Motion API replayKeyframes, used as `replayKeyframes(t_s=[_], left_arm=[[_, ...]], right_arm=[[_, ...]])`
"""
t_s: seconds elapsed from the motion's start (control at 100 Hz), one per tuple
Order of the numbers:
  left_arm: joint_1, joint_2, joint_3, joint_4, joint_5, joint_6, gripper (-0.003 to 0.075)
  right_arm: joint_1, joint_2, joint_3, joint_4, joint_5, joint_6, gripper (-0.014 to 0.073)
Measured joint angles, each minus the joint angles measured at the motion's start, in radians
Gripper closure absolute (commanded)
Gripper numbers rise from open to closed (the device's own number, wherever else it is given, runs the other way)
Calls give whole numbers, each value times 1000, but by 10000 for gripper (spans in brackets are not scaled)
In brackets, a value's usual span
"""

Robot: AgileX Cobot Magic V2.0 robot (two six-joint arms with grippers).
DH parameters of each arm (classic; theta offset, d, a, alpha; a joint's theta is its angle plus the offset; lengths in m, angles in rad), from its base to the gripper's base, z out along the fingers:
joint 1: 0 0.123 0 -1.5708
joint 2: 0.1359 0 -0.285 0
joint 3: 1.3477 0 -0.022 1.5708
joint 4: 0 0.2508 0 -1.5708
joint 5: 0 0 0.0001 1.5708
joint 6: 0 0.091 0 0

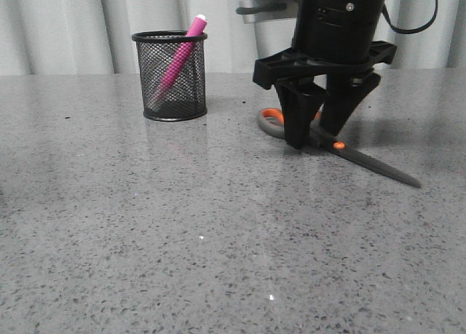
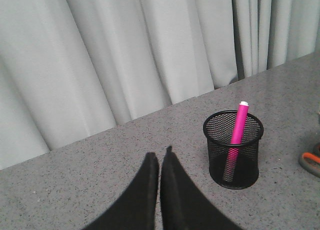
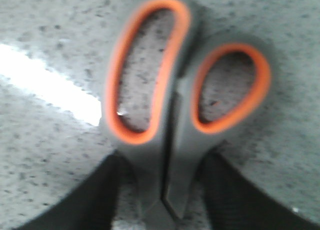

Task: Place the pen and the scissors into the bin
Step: 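Lower the right gripper and grasp the scissors by the handles, then lift the scissors blade-down and carry them over the mesh cup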

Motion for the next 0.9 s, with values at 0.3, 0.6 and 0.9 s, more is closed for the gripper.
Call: replayKeyframes(t_s=[0.3, 0.6, 0.9], left_arm=[[0, 0, 0, 0, -1, 0, 739], [0, 0, 0, 0, -1, 0, 739], [0, 0, 0, 0, -1, 0, 739]], right_arm=[[6, 0, -2, -4, 2, 0, 670], [6, -178, 72, 26, -198, 0, 670], [69, -375, 295, 169, -839, 0, 670]])
